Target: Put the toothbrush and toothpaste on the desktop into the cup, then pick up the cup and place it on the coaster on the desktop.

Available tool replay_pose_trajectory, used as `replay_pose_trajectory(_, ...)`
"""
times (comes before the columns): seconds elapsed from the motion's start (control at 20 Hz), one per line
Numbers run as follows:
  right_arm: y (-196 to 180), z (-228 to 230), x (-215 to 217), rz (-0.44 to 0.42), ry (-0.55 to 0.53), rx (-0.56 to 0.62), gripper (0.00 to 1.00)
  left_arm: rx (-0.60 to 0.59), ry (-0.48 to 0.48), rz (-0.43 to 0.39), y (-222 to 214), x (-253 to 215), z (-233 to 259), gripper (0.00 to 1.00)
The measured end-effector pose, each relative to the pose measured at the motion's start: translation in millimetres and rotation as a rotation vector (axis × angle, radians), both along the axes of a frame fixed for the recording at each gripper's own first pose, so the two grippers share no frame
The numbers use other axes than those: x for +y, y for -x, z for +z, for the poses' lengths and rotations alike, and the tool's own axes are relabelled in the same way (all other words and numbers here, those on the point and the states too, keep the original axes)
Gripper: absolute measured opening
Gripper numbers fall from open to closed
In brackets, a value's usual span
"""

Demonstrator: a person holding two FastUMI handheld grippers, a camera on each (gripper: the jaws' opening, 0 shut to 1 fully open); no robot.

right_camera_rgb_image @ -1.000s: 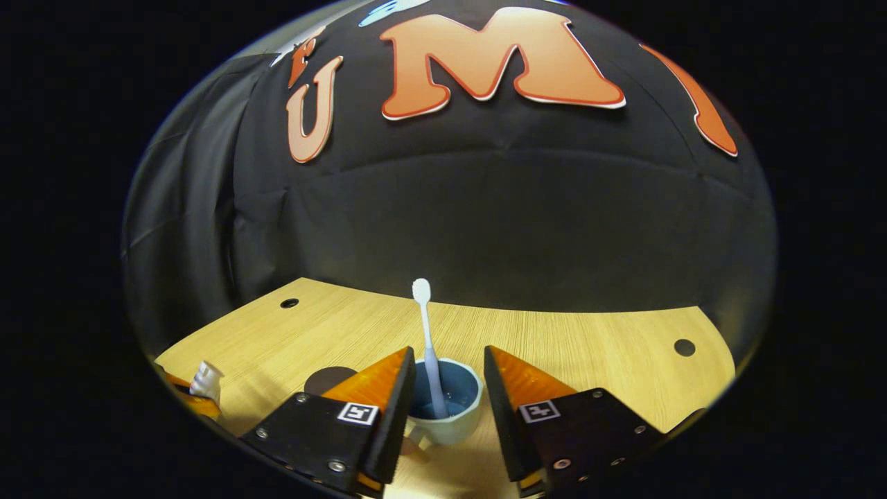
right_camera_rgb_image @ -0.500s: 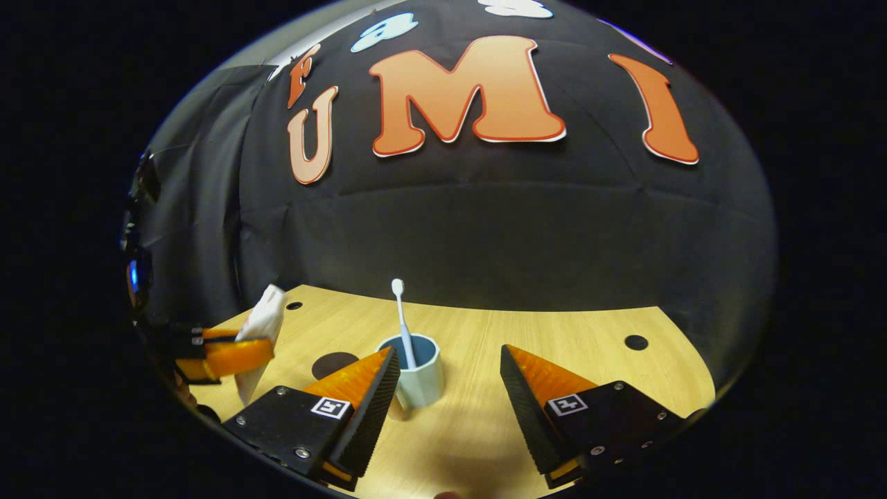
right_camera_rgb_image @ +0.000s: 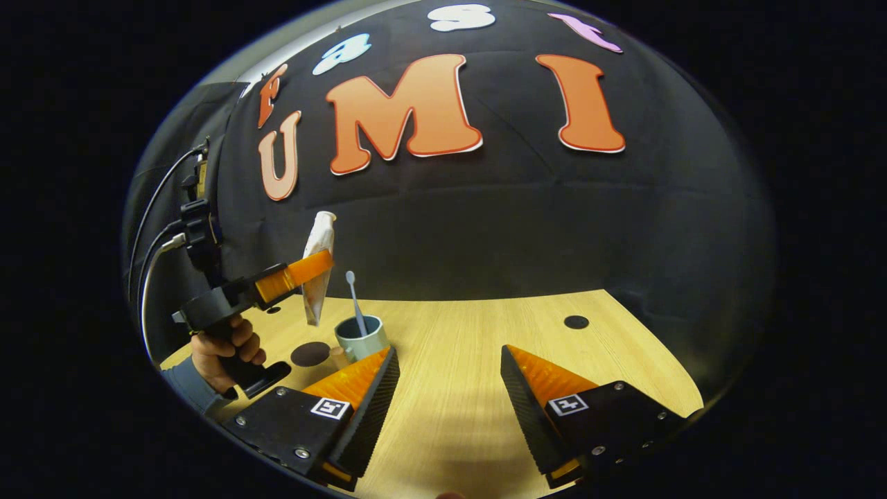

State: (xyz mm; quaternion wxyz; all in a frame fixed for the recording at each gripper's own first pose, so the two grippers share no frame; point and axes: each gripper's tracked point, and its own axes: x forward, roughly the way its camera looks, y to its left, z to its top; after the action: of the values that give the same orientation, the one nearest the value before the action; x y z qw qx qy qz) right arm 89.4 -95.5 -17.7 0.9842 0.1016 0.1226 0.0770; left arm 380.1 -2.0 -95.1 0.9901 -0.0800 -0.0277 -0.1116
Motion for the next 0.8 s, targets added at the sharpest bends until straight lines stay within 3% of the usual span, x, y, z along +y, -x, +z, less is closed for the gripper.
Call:
replay_pose_trajectory(0.2,1,-14,-6,-0.002,-0.017,0.016,0.89,0.03,-0.051,0.013,-27,-11,-38,0.16)
replay_pose_trajectory(0.45,3,-25,1,0.012,-0.01,0.034,0.89,0.111,-0.038,0.058,-32,1,-83,0.18)
replay_pose_trajectory(0.65,3,-24,15,0.029,-0.021,0.035,0.89,0.146,-0.05,0.003,-14,1,-82,0.25)
replay_pose_trajectory(0.7,3,-23,18,0.03,-0.021,0.036,0.89,0.133,-0.05,-0.003,-7,3,-72,0.39)
replay_pose_trajectory(0.75,2,-21,23,0.035,-0.022,0.034,0.89,0.118,-0.058,0.002,-3,8,-63,0.46)
replay_pose_trajectory(0.8,2,-21,29,0.04,-0.021,0.046,0.89,0.113,-0.062,-0.004,6,12,-54,0.63)
